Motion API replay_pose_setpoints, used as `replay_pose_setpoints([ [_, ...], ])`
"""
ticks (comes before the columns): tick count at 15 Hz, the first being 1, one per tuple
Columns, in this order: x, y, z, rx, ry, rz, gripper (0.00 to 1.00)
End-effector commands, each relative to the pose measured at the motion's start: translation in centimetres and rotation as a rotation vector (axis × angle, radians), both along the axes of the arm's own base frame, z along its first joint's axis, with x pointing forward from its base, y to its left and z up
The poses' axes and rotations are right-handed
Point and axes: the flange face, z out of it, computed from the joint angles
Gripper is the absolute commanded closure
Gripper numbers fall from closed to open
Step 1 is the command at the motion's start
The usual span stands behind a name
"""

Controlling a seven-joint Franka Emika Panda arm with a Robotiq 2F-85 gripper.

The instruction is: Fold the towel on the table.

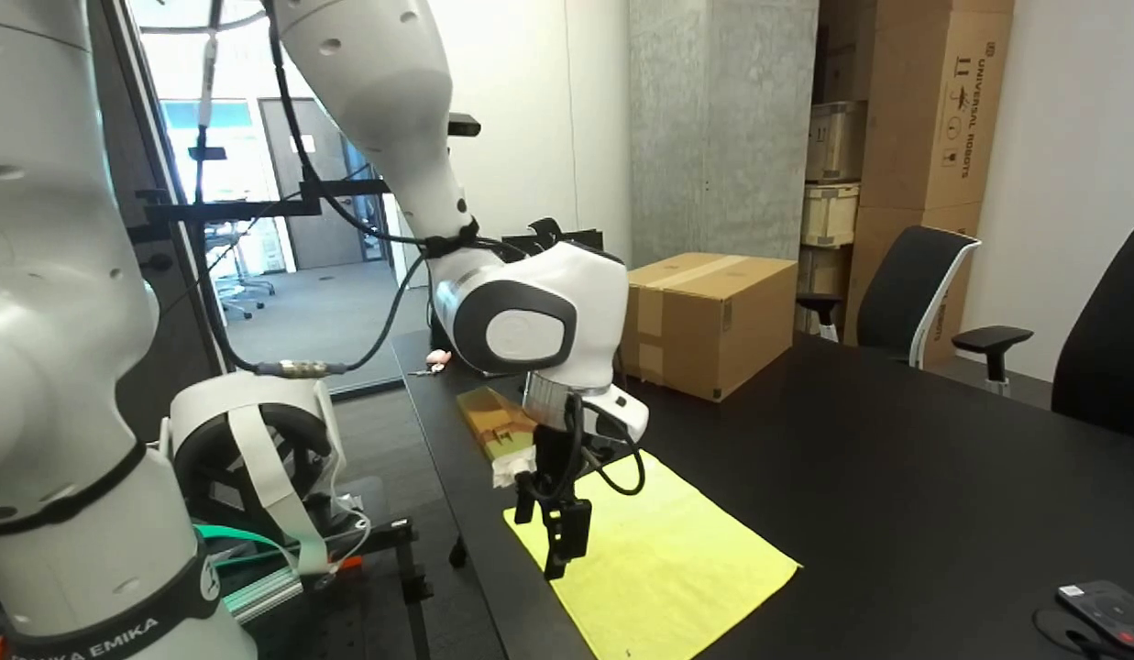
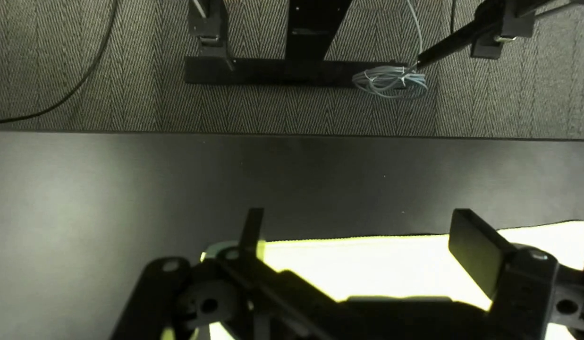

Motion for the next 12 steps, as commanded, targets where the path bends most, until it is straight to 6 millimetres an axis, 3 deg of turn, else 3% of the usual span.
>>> replay_pose_setpoints([
  [1, 2.8, -0.5, -3.3, 0.009, -0.014, 0.042, 0.00],
  [12, 5.0, -2.1, -11.1, 0.015, -0.097, -0.033, 0.00],
])
